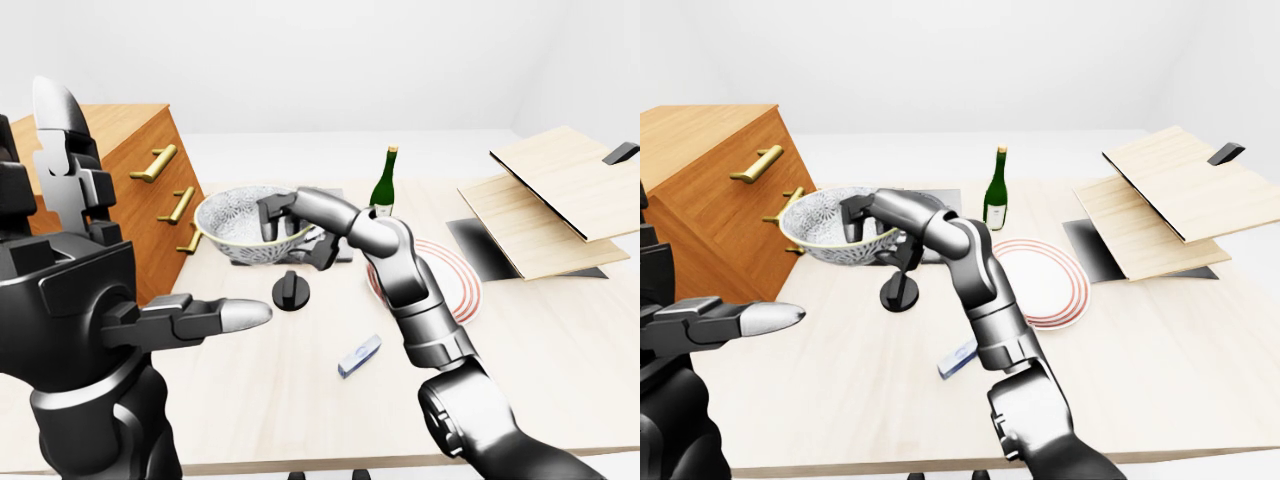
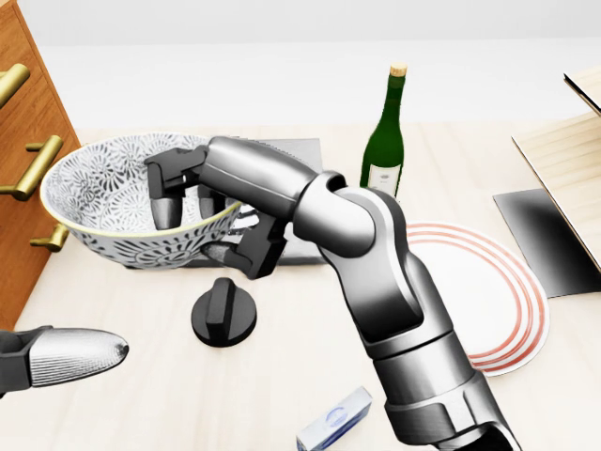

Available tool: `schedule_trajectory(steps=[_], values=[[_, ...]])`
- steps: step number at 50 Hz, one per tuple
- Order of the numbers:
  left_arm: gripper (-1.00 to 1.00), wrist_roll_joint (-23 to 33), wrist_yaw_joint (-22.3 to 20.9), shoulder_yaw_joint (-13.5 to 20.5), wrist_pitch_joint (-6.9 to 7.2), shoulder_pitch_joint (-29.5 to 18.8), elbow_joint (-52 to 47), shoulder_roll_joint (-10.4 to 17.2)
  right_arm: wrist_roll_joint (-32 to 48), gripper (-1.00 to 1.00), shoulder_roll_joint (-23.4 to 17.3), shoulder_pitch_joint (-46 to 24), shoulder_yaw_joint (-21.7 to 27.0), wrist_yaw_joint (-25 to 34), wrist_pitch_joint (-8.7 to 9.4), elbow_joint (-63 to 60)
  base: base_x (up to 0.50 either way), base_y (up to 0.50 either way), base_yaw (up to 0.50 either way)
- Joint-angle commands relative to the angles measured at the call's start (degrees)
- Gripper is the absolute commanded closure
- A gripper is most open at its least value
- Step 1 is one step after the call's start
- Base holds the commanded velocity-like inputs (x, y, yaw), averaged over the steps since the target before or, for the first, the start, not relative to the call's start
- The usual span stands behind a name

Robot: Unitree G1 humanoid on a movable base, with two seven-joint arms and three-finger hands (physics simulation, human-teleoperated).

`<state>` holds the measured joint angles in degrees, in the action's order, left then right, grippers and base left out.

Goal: Pick up the akita bowl and put it on the plate.

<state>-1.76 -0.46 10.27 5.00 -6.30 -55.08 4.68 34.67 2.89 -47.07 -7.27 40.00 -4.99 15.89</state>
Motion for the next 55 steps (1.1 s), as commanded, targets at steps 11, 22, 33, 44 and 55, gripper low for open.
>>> schedule_trajectory(steps=[11,22,33,44,55], values=[[-1.00,2.11,-0.13,-1.95,0.00,-1.39,0.84,-0.36,-16.80,1.00,-14.32,4.87,8.95,0.00,-0.01,-17.34,0.00,0.00,0.00],[-1.00,1.83,0.17,-1.78,0.00,-0.85,0.94,-0.62,-20.67,1.00,-19.04,9.80,12.76,0.00,-0.01,-24.04,0.00,0.00,0.00],[-1.00,2.17,0.06,-1.90,0.00,0.15,0.91,-0.83,-22.90,1.00,-22.23,16.04,15.88,0.00,-0.01,-24.90,0.00,0.00,0.00],[-1.00,2.14,0.03,-2.14,0.00,0.29,1.76,-1.03,-20.14,1.00,-25.96,19.98,19.00,0.00,-0.01,-16.19,0.00,0.00,0.00],[-1.00,2.76,0.12,-2.98,0.00,0.74,1.54,-1.32,-14.26,1.00,-29.22,21.93,21.02,0.00,-0.01,-3.21,0.00,0.00,0.00]])
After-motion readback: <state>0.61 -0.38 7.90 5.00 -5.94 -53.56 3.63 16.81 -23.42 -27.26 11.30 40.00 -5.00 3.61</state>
